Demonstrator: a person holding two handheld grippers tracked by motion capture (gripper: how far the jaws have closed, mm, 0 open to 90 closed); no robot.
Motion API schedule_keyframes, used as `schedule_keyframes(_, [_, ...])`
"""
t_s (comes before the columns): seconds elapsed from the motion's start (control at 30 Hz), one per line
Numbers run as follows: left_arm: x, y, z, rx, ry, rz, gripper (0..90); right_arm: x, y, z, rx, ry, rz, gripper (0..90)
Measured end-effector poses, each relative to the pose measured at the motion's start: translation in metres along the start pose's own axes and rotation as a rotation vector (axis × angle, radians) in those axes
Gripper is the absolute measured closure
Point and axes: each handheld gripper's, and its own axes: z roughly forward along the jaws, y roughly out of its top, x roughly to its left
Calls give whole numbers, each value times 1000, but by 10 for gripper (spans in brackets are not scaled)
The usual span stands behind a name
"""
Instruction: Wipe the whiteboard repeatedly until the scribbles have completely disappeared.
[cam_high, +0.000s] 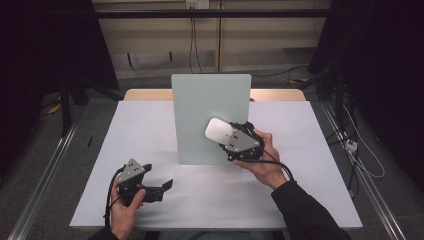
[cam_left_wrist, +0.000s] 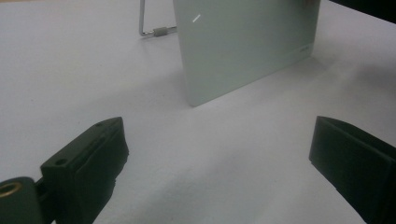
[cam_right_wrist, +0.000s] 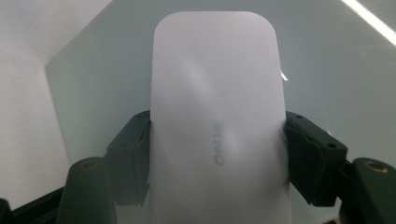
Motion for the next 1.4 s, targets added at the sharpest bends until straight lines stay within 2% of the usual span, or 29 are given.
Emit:
schedule_keyframes(0.33, [-1,0,1,4,-4,-2,41,-47,21,-13,-33,-133,21,311])
schedule_keyframes(0.4, [-1,0,1,3,-4,-3,41,-53,24,-14,-38,-155,27,311])
schedule_keyframes(0.47, [-1,0,0,3,-3,-3,41,-54,24,-14,-42,-162,31,311])
schedule_keyframes(0.6, [0,0,0,3,-6,-1,41,-43,19,-11,-35,-153,14,311])
schedule_keyframes(0.73, [-1,-1,1,7,-9,-4,41,-26,11,-8,-25,-122,4,311])
schedule_keyframes(1.03, [-2,0,2,10,-12,0,41,13,-12,0,12,-10,-14,311])
schedule_keyframes(1.27, [-2,0,3,11,-10,0,41,32,-19,6,39,50,-29,311])
schedule_keyframes(1.33, [-2,-1,3,10,-9,-1,41,35,-20,8,41,72,-11,311])
schedule_keyframes(1.4, [-1,0,2,8,-12,-2,41,37,-21,8,44,79,-13,311])
